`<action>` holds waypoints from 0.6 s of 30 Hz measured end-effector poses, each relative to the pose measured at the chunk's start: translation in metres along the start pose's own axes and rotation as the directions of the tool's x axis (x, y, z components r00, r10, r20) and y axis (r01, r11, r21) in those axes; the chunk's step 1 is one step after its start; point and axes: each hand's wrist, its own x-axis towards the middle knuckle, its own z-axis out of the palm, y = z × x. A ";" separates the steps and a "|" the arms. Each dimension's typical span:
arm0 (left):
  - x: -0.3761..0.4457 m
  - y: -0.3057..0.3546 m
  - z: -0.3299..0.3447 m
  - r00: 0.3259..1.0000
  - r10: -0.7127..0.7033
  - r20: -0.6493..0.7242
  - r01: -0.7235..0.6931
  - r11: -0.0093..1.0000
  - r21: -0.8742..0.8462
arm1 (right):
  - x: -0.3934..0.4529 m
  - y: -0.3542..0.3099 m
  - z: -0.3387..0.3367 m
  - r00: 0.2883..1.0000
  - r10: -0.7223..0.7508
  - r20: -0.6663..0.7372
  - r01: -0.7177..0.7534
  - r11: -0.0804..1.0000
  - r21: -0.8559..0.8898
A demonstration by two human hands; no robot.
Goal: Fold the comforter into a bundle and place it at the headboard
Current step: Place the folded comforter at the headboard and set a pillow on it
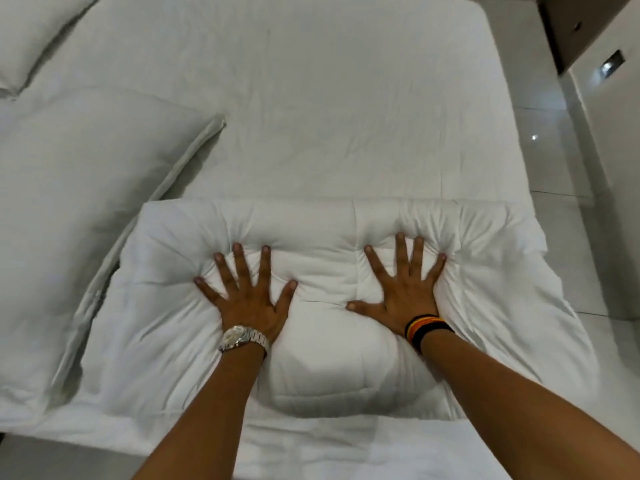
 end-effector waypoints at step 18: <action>-0.153 0.035 -0.067 0.823 -0.541 0.173 0.565 0.752 -0.340 | 0.039 0.008 -0.126 0.921 -0.386 0.058 0.376 0.916 0.137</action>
